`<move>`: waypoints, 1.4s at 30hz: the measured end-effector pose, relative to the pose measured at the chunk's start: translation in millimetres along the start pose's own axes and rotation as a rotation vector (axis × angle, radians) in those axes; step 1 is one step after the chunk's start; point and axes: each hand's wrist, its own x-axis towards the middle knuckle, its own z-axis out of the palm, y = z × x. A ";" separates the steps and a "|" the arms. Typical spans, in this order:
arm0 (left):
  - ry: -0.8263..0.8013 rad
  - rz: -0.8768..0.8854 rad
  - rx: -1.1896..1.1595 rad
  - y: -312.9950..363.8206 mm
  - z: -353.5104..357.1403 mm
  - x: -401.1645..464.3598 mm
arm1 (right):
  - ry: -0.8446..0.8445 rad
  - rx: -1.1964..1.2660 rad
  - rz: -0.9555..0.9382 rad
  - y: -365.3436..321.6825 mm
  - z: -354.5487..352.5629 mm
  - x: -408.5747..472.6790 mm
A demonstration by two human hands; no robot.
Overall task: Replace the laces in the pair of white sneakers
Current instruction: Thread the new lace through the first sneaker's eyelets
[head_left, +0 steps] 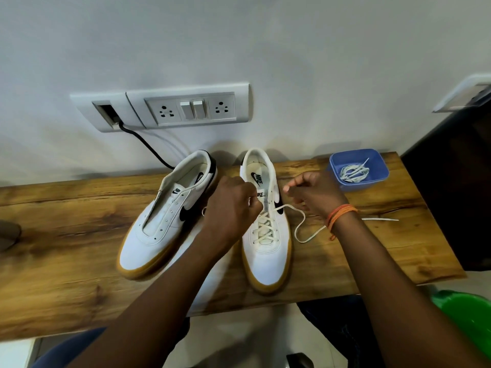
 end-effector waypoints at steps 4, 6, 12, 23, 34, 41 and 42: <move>0.072 0.092 0.172 -0.5 17.0 5.2 | -0.082 -0.240 -0.019 7.4 5.1 1.9; 0.080 0.062 0.124 -2.3 19.8 8.4 | -0.078 -0.245 -0.008 8.4 4.8 2.8; 0.037 0.107 0.110 -1.6 14.5 9.8 | 0.001 -0.275 -0.045 8.7 11.3 2.6; -0.021 -0.035 -0.015 -0.5 18.4 16.5 | -0.010 -0.436 -0.102 6.8 31.3 10.6; -0.029 -0.170 -0.097 6.4 28.3 17.6 | -0.068 -0.242 0.053 11.2 19.3 19.9; -0.031 -0.161 -0.096 4.8 28.5 19.5 | -0.061 -0.268 0.044 11.3 20.2 18.8; -0.031 -0.168 -0.094 5.1 28.4 19.2 | -0.060 -0.271 0.040 10.9 20.6 18.7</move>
